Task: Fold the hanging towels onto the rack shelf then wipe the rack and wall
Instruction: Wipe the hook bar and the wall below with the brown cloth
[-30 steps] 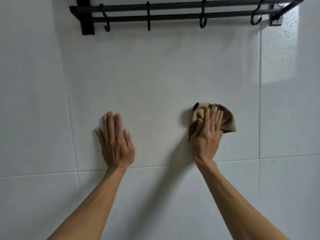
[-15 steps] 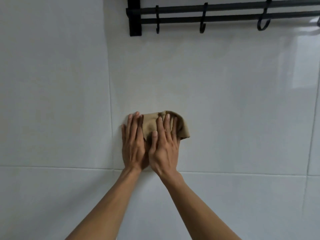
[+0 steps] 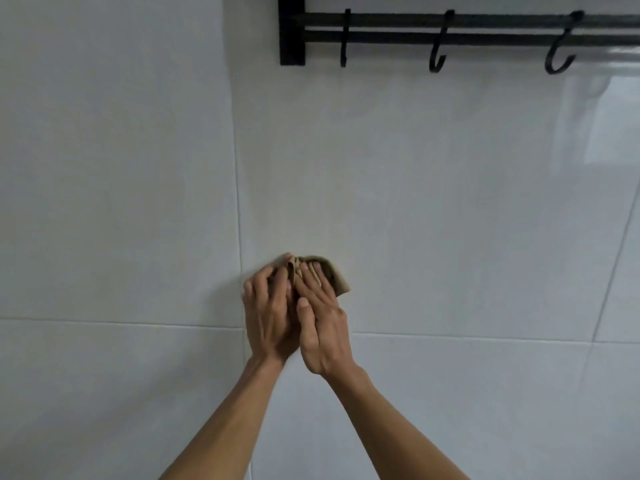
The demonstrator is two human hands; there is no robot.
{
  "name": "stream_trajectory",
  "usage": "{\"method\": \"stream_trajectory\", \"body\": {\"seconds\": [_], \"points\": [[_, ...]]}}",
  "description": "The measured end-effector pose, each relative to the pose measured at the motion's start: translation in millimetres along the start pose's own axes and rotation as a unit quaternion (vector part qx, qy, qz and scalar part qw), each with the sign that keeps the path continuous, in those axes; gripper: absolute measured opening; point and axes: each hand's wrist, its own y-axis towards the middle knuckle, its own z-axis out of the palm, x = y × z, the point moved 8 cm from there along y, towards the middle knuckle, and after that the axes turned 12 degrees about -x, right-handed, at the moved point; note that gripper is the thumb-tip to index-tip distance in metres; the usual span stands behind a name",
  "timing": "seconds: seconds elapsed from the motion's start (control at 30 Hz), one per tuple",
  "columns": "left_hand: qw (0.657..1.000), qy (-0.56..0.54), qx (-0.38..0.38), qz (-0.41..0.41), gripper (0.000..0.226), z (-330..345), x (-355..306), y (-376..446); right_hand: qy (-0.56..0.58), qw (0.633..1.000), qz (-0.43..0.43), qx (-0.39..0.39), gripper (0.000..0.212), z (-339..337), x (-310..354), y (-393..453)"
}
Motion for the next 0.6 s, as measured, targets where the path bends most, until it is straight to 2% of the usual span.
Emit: {"method": "stream_trajectory", "body": {"seconds": [0.1,0.17,0.23,0.3,0.4,0.53,0.6], "points": [[0.985,-0.112,0.078,-0.102,0.052,0.8,10.5,-30.4,0.011,0.994,0.104,0.036,0.048,1.6,-6.5,-32.5],[0.976,-0.127,0.094,-0.150,0.041,-4.4,11.9,-41.5,0.064,0.973,0.219,0.033,0.047,0.7,-9.3,-46.2],[0.965,-0.134,0.083,-0.210,0.023,-13.3,9.9,-46.0,0.175,0.919,0.353,0.005,0.040,-2.7,-6.2,-54.6],[0.940,-0.155,0.082,-0.291,0.024,-22.5,4.9,-45.9,0.222,0.869,0.442,-0.006,0.037,-11.8,3.3,-57.2],[0.916,-0.142,0.102,-0.361,0.023,-26.3,-2.6,-42.1,0.163,0.870,0.465,-0.005,0.034,-37.1,19.8,-49.5],[0.910,-0.109,0.142,-0.374,0.023,-22.1,-22.8,-27.2,0.107,0.878,0.465,-0.048,0.024,-75.2,26.5,-44.4],[0.904,-0.121,0.173,-0.371,0.025,-21.2,-42.8,-22.2,0.109,0.874,0.469,-0.069,0.030,-95.3,29.5,-45.9]]}}
